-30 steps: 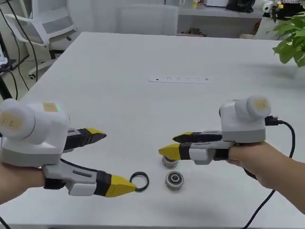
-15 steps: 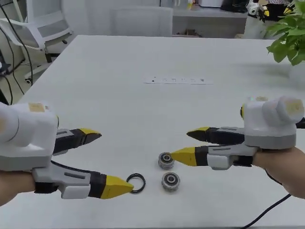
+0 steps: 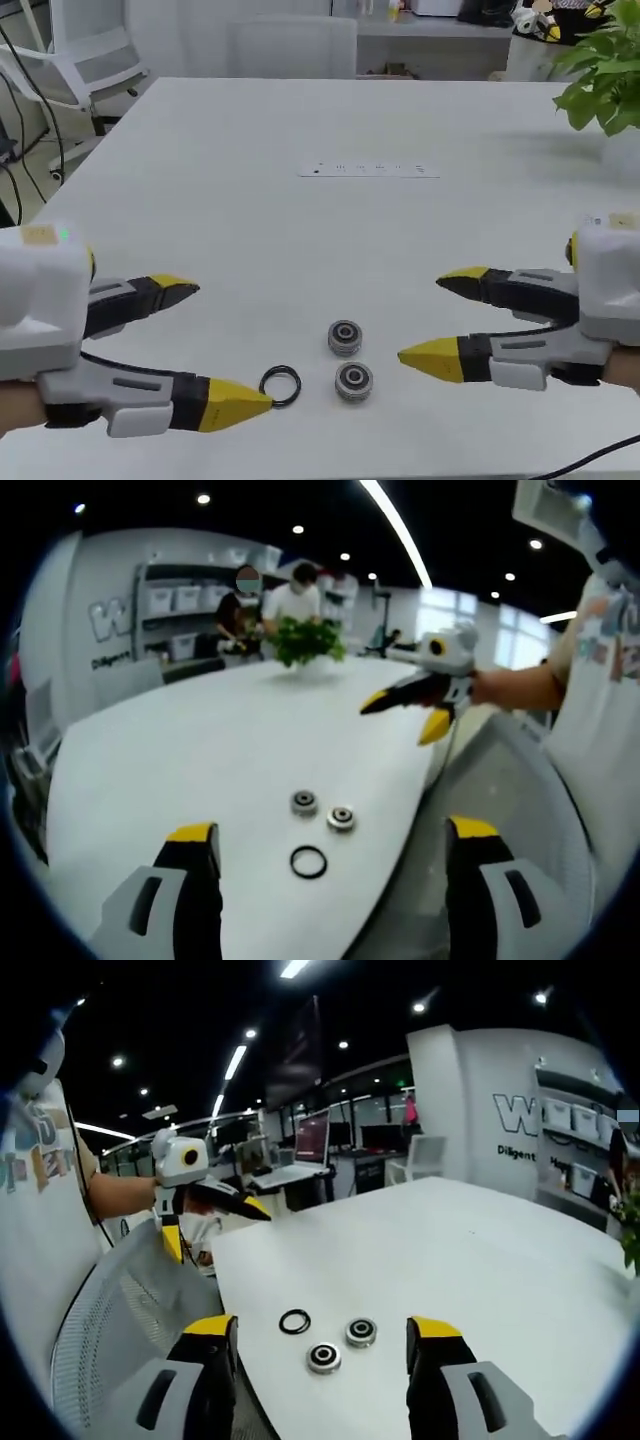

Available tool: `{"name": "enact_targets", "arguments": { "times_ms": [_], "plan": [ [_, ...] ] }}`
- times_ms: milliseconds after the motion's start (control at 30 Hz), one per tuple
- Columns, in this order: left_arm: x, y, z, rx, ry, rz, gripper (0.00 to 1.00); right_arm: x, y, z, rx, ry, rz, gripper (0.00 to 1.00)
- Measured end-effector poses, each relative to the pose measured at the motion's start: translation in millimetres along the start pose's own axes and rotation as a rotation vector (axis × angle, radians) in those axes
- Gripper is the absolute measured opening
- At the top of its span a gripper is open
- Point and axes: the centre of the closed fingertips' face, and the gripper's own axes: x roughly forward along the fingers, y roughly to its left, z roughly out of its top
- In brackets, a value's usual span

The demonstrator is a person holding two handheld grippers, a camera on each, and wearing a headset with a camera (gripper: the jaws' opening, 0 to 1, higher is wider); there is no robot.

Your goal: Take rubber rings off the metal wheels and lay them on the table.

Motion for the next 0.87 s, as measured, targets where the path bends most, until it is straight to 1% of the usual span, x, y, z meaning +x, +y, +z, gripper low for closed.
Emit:
{"name": "enact_targets", "arguments": {
  "times_ms": [100,367,533,633,700,867],
  "plan": [
    [-1.5,0.2,-4.5,-0.011,0.008,0.004,0.94,-6.3,0.4,-4.8,0.004,0.004,-0.012,0.69],
    [-9.3,1.2,-9.8,-0.034,-0.003,0.029,0.95,-16.7,5.6,-20.0,-0.025,0.048,-0.025,0.74],
    [-9.7,0.6,-11.4,-0.029,-0.006,0.042,0.95,-22.7,0.2,-22.5,-0.021,0.043,-0.048,0.77],
    [-9.4,0.8,-11.9,-0.010,0.001,0.049,0.95,-26.9,-2.5,-25.1,-0.013,0.044,-0.059,0.79],
    [-9.4,1.2,-11.2,-0.003,0.002,0.052,0.95,-29.2,-4.3,-27.9,-0.017,0.053,-0.069,0.79],
    [-9.4,2.1,-8.4,0.001,-0.004,0.055,0.95,-32.9,-5.5,-30.3,-0.008,0.052,-0.078,0.80]
  ]
}}
